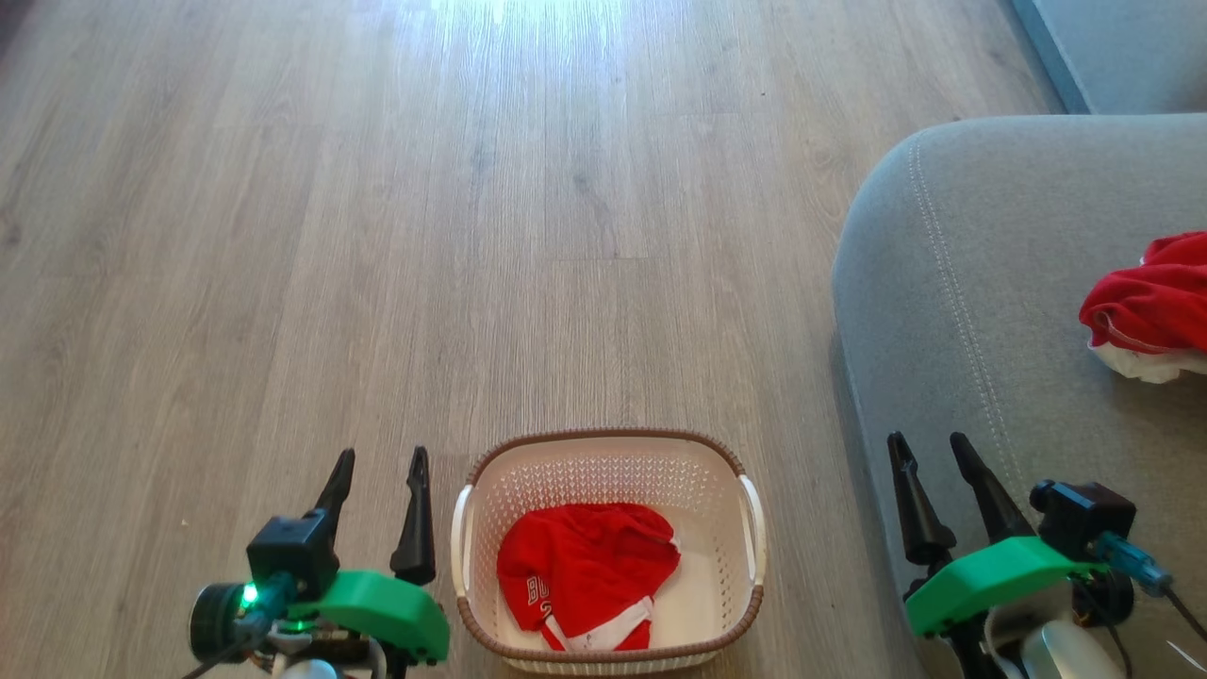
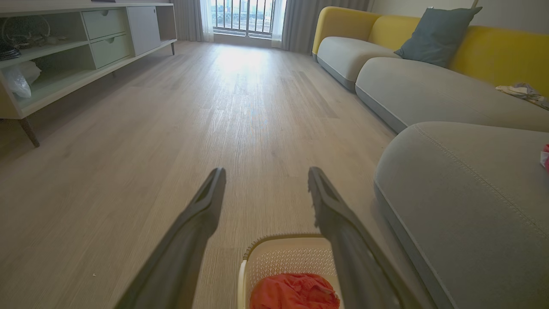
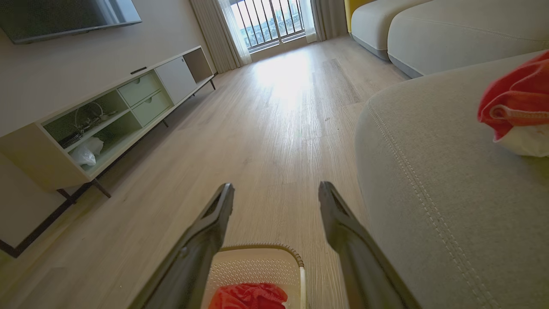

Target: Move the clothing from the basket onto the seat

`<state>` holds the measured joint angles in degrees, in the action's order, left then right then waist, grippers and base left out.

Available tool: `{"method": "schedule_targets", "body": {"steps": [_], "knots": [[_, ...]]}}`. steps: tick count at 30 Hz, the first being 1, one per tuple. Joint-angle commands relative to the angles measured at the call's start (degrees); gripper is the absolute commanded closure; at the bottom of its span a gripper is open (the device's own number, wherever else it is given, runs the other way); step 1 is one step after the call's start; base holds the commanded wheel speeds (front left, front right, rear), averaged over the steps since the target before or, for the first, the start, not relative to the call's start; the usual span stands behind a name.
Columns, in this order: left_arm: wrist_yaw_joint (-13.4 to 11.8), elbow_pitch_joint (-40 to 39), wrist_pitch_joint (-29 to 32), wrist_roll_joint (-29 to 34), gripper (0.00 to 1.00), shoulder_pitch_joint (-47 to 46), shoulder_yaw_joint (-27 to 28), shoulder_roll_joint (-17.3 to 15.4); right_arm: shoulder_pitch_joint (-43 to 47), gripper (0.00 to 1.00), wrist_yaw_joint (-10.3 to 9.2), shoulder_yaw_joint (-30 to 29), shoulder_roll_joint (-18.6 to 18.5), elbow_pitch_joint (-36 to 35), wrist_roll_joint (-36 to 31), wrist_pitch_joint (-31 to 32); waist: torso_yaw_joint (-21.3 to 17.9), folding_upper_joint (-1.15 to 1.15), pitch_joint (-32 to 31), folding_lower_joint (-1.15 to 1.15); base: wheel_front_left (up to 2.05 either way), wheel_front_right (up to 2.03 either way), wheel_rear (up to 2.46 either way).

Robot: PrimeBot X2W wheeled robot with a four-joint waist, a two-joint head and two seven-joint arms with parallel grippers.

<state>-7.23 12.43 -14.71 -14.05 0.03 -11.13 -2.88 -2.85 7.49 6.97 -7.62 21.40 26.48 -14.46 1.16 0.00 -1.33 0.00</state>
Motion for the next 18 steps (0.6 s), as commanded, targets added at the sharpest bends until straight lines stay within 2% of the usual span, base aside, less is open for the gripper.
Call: {"method": "schedule_targets", "body": {"steps": [1,18], "knots": [[0.2,-1.5,-0.3,0.4,0.0,-2.1,1.6,0.0,-1.7,0.0,0.0,0.8,-0.7,-1.7,0.3,-0.5,0.0,0.0,0.0,0.0,0.0,0.0,0.0],[0.3,-1.2,-0.3,0.5,0.0,-2.4,1.0,0.0,-2.0,0.0,0.0,-0.1,-1.0,-2.7,-1.0,-0.5,-0.2,0.0,1.1,0.0,0.0,0.0,0.0]]}}
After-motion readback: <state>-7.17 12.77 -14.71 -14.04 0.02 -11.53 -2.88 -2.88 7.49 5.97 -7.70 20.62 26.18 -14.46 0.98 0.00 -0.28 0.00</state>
